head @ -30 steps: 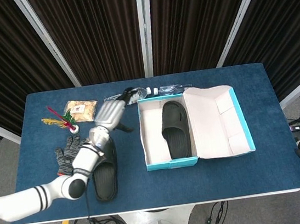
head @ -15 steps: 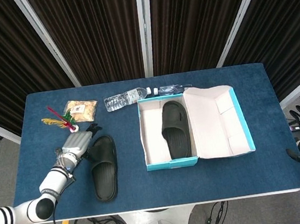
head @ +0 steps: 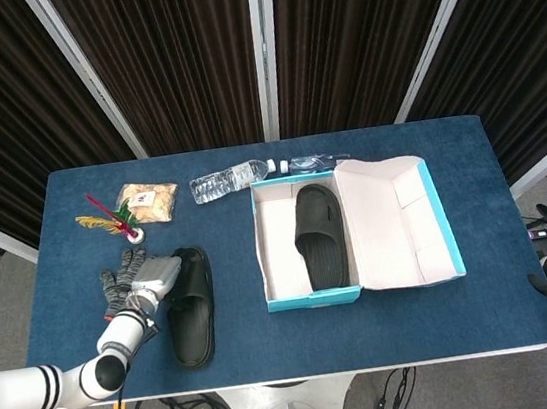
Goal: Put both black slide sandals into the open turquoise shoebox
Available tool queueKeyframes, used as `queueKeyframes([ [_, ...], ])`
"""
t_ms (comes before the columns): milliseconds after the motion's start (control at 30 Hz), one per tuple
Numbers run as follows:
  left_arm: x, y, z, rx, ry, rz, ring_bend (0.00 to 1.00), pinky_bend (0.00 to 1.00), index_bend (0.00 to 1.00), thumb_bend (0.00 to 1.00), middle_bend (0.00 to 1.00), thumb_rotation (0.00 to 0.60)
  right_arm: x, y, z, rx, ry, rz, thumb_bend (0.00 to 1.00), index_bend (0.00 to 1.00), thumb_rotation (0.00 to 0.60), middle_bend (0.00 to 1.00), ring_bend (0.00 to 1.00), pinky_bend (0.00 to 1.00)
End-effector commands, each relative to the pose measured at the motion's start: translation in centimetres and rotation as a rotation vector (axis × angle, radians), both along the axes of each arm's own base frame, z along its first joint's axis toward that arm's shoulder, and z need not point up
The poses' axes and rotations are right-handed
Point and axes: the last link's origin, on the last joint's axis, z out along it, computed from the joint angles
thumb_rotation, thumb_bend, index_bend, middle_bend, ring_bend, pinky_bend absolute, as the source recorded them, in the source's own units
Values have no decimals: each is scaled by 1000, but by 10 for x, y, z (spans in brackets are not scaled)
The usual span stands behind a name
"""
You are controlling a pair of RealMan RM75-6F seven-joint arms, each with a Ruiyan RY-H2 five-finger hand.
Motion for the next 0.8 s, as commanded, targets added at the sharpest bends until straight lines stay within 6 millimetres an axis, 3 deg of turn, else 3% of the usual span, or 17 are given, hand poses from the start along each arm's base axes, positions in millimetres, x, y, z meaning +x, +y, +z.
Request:
queueKeyframes([
  [33, -3, 1, -6, 14, 5, 12, 690, 660, 145, 0, 114, 600, 0, 0, 0, 0, 0, 2, 69, 0, 600, 30, 0, 24],
  [200, -10, 0, -16, 35, 29, 30, 741, 695, 268, 0, 223, 600, -1, 1, 0, -2, -1, -1, 69, 0, 600, 30, 0, 24],
  [267, -11, 2, -16, 64, 8, 37, 775, 739, 360, 0, 312, 600, -1, 1, 0, -6, -3, -1, 69, 0, 600, 30, 0, 24],
  [333, -12, 3, -12, 112, -24, 41, 836, 801, 510, 0, 492, 600, -2, 1, 0, -4, -2, -4, 70, 0, 600, 31, 0, 24],
  [400, -12, 3, -6, 151, -69, 49, 863, 819, 576, 0, 578, 600, -2, 1, 0, -1, -2, -6, 69, 0, 600, 31, 0, 24],
  [633, -6, 12, 42, 232, -237, 62, 869, 826, 588, 0, 592, 600, -2, 0, -1, 2, -3, -3, 69, 0, 600, 31, 0, 27],
  [800, 9, 26, 86, 296, -495, 109, 863, 826, 588, 0, 587, 600, -3, 0, -1, 1, -3, -6, 69, 0, 600, 31, 0, 27],
])
